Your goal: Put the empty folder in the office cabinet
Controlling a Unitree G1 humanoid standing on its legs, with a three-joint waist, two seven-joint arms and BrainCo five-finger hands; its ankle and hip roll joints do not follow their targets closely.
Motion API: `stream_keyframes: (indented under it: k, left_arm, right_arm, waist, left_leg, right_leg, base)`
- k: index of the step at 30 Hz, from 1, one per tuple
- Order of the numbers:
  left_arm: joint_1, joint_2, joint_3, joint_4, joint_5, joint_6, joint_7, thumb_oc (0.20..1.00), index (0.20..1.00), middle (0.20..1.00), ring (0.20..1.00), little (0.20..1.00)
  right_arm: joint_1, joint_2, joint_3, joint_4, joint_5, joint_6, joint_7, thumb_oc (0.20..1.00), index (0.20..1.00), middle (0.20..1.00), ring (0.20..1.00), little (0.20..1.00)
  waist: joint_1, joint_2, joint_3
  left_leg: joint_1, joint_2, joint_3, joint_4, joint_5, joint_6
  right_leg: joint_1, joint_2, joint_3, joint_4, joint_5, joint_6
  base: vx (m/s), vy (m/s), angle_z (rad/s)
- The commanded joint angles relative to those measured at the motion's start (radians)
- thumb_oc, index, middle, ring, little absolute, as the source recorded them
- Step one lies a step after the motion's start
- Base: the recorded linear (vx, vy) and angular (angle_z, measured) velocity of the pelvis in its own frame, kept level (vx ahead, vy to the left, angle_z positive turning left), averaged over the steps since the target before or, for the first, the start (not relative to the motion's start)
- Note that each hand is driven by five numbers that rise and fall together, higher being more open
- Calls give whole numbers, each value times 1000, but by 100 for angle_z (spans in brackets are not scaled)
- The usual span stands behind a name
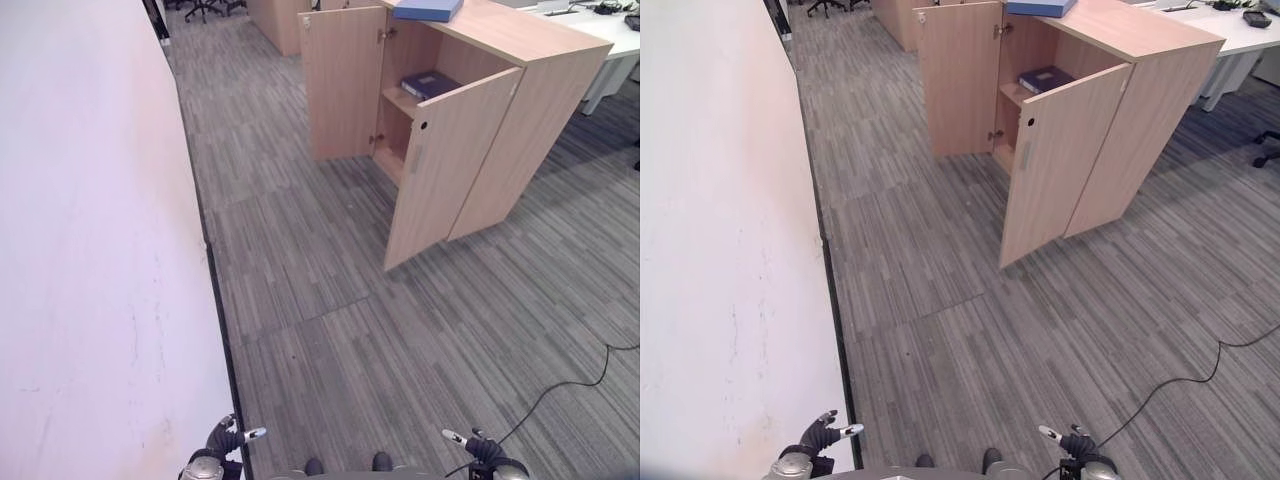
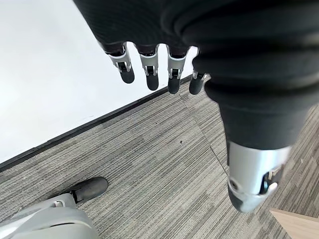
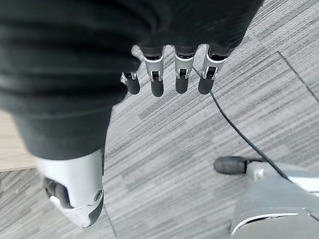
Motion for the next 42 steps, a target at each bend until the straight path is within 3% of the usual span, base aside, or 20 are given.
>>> stream_keyframes:
  k: [1, 13, 22, 24, 25, 26, 27, 29, 31, 32, 33, 34, 39, 42]
  left_arm:
    - [-40, 42, 10, 21, -12, -27, -3, 1000, 1000, 1000, 1000, 1000]
    - [-40, 37, 10, 45, -18, -24, -12, 1000, 1000, 1000, 1000, 1000]
    - [-45, 35, 15, 51, -40, -21, -19, 1000, 1000, 1000, 1000, 1000]
    - [-50, 32, 13, 48, -48, -20, -23, 1000, 1000, 1000, 1000, 1000]
    - [-56, 33, 9, 36, -57, -20, -29, 1000, 1000, 1000, 1000, 1000]
    - [-64, 34, 5, 28, -63, -20, -32, 1000, 1000, 1000, 1000, 1000]
    - [-72, 33, -1, 23, -61, -21, -31, 1000, 1000, 1000, 1000, 1000]
    - [-72, 34, 0, 18, -71, -23, -30, 1000, 1000, 1000, 1000, 1000]
    - [-58, 37, 11, 4, -87, -24, -29, 1000, 1000, 1000, 1000, 1000]
    - [-52, 40, 12, 3, -86, -23, -28, 1000, 1000, 1000, 1000, 1000]
    - [-52, 40, 12, 2, -86, -23, -28, 1000, 1000, 1000, 1000, 1000]
    - [-52, 42, 8, 9, -88, -24, -22, 1000, 1000, 1000, 1000, 1000]
    - [-53, 45, 22, 14, -104, -28, -13, 1000, 1000, 1000, 1000, 1000]
    - [-28, 40, 38, 25, -108, -33, -18, 1000, 1000, 1000, 1000, 1000]
  right_arm:
    - [-36, 0, 10, 9, 4, -20, 10, 1000, 1000, 1000, 1000, 1000]
    - [-25, -5, 1, 46, -2, -9, 13, 1000, 1000, 1000, 1000, 1000]
    - [-25, -17, -2, 58, -2, -6, 12, 1000, 1000, 1000, 1000, 1000]
    - [-30, -25, 2, 57, 1, -9, 12, 1000, 1000, 1000, 1000, 1000]
    - [-34, -32, -2, 54, 8, -10, 12, 1000, 1000, 1000, 1000, 1000]
    - [-36, -37, -5, 47, 13, -13, 14, 1000, 1000, 1000, 1000, 1000]
    - [-43, -49, -13, 54, 19, -11, 9, 1000, 1000, 1000, 1000, 1000]
    - [-41, -53, -16, 56, 24, -9, 9, 1000, 1000, 1000, 1000, 1000]
    - [-29, -58, -24, 45, 28, -8, 12, 1000, 1000, 1000, 1000, 1000]
    - [-26, -59, -24, 43, 28, -7, 13, 1000, 1000, 1000, 1000, 1000]
    - [-26, -59, -24, 43, 28, -7, 13, 1000, 1000, 1000, 1000, 1000]
    - [-31, -62, -30, 35, 45, -7, 7, 1000, 1000, 1000, 1000, 1000]
    - [-35, -60, -32, 33, 57, -11, 1, 1000, 1000, 1000, 1000, 1000]
    - [-35, -47, -19, 43, 35, -9, 6, 1000, 1000, 1000, 1000, 1000]
  waist:
    - [-1, -52, -21]
    - [-6, -47, -17]
    - [-12, -27, -6]
    - [-12, -27, 8]
    - [-11, -32, 27]
    - [-7, -38, 47]
    - [-5, -51, 73]
    - [-2, -51, 77]
    - [15, -54, 70]
    - [22, -50, 67]
    - [22, -50, 67]
    - [42, -32, 68]
    - [62, -41, 72]
    - [98, -33, 35]
  left_leg:
    - [11, 84, -16, 1, -38, -118]
    - [13, 98, -24, 1, -32, -125]
    - [10, 129, -29, 1, -10, -138]
    - [-20, 143, -36, 63, -16, -147]
    - [-82, 144, -47, 165, -21, -158]
    - [-125, 138, -54, 249, -1, -175]
    - [-224, 145, -74, 412, 65, -188]
    - [-252, 159, -72, 415, 88, -188]
    - [-278, 203, -64, 292, 80, -178]
    - [-285, 216, -74, 240, 104, -178]
    - [-284, 216, -73, 239, 104, -178]
    - [-357, 269, -108, 80, 185, -200]
    - [-434, 304, -90, 16, 200, -219]
    - [-456, 325, -93, 4, 227, -243]
  right_leg:
    - [17, -140, 18, 6, -24, 148]
    - [21, -123, 23, 9, -36, 139]
    - [9, -89, 31, 30, -61, 113]
    - [3, -77, 36, 45, -76, 97]
    - [-1, -73, 33, 51, -85, 85]
    - [4, -75, 34, 55, -87, 76]
    - [24, -77, 20, 57, -101, 61]
    - [34, -78, 16, 59, -110, 61]
    - [52, -97, 23, 79, -143, 77]
    - [54, -99, 30, 88, -157, 81]
    - [54, -99, 30, 89, -158, 81]
    - [76, -102, 62, 101, -201, 93]
    - [133, -125, 94, 96, -241, 107]
    - [208, -150, 129, 69, -265, 136]
  base:
    - [0, 0, 0]
    - [1, -29, 0]
    - [4, -90, 2]
    - [-22, -150, 2]
    - [-89, -162, 4]
    - [-57, -170, 23]
    - [32, -96, 26]
    - [90, -7, 26]
    - [243, 120, 14]
    - [217, 116, 2]
    - [316, 219, 1]
    - [254, 169, -2]
    - [304, 183, -12]
    - [377, 252, -28]
